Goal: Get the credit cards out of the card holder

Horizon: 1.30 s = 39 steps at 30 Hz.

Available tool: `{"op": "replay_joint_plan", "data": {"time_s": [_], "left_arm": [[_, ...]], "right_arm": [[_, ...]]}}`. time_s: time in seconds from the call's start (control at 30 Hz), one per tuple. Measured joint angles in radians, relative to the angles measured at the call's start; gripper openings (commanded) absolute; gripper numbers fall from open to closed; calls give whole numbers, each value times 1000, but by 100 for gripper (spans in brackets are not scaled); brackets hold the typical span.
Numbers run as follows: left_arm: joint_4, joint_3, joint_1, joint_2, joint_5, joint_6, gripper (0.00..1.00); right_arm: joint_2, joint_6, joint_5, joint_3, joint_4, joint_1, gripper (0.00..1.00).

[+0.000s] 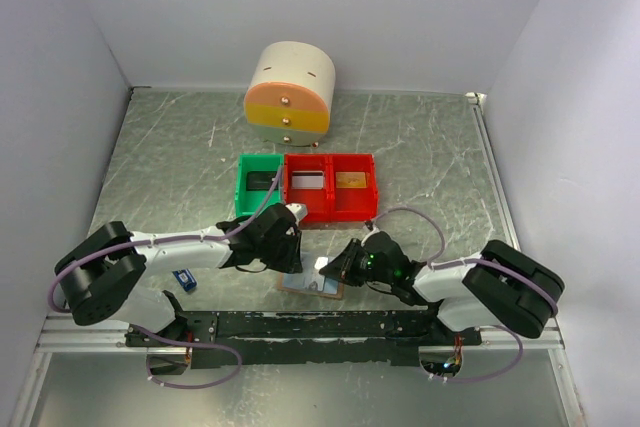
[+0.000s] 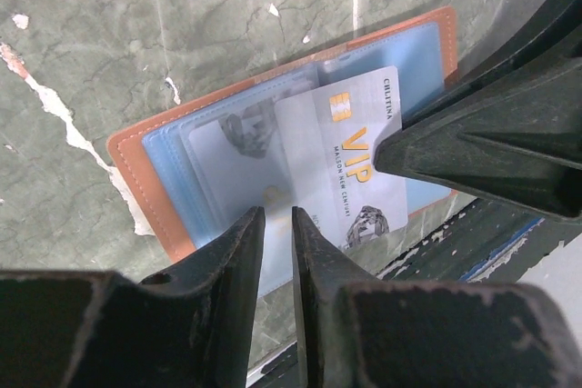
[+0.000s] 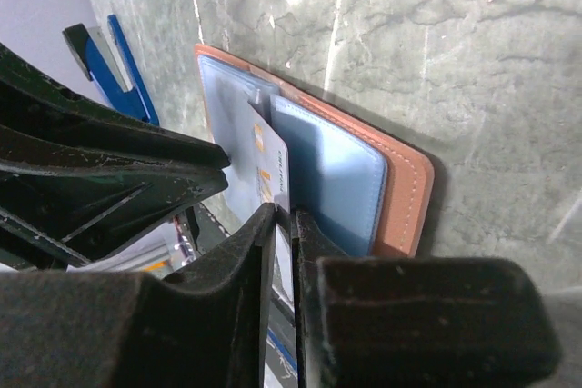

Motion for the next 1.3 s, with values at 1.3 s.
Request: {"op": "replay_joint_plan", "data": {"time_s": [1.3], "left_arm": [[1,16,-2,23,13,15,30]], "right_arm": [[92,-11,-73,-2,151,-3,0]]}}
